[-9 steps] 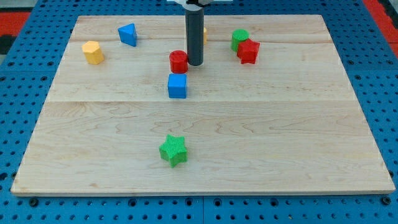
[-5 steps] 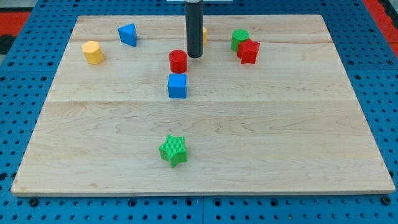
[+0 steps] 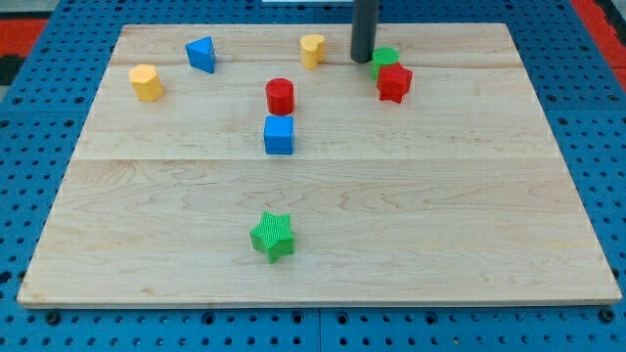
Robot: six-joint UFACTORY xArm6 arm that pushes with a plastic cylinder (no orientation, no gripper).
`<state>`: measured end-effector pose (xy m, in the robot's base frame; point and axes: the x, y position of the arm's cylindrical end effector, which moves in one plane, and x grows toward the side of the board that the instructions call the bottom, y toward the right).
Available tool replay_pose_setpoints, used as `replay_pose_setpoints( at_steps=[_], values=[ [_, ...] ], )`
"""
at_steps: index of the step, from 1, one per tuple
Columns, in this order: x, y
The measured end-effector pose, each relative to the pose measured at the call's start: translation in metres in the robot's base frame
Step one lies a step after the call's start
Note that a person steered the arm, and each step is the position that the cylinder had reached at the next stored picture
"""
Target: Push the red star with green circle parallel to the right of the red circle
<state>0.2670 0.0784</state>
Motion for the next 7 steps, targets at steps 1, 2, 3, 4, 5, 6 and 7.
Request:
replay_pose_setpoints(
  at_steps=[1, 2, 3, 4, 5, 6, 7],
  values=[
    [0.008, 0.022],
    [0.027, 0.037],
    [-0.002, 0.036],
    [-0.035, 0.058],
    [-0.011, 0.088],
    [0.020, 0.074],
    [0.046, 0.045]
  ],
)
